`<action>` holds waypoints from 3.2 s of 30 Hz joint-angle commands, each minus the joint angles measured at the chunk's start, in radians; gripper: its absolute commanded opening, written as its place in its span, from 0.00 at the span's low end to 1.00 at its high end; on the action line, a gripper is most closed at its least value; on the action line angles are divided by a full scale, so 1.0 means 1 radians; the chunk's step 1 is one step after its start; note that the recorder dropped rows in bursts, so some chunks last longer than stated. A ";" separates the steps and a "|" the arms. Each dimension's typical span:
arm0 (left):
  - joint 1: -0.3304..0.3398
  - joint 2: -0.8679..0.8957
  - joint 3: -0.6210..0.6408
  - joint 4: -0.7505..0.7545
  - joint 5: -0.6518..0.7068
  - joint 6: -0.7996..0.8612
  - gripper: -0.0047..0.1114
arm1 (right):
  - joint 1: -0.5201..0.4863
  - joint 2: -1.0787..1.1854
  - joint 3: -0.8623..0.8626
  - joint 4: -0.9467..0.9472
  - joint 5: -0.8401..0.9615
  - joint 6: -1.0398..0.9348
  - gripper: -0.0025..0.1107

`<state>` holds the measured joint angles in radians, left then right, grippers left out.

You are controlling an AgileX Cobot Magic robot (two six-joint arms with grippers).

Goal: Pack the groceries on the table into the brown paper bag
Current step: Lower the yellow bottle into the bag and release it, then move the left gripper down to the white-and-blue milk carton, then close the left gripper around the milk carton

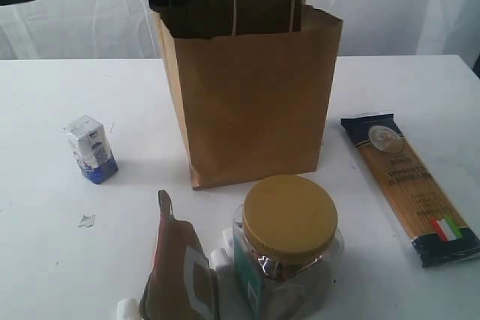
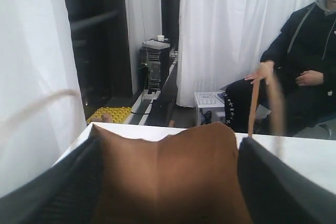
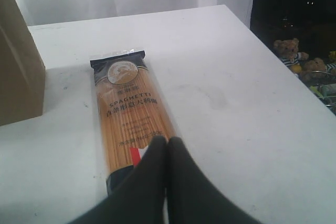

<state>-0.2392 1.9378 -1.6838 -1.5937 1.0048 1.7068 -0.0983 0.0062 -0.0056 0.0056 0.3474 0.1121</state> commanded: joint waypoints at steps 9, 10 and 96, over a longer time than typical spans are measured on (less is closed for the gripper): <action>-0.003 -0.026 -0.004 -0.031 0.017 -0.008 0.67 | -0.006 -0.006 0.006 0.001 -0.003 0.003 0.02; -0.003 -0.033 -0.004 -0.036 0.017 -0.006 0.67 | -0.006 -0.006 0.006 0.001 -0.003 0.003 0.02; 0.088 -0.442 1.305 1.834 -1.932 -1.707 0.94 | -0.006 -0.006 0.006 0.001 -0.003 0.019 0.02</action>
<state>-0.1449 1.4199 -0.3614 0.2335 -0.8670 0.0135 -0.0983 0.0062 -0.0056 0.0056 0.3474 0.1280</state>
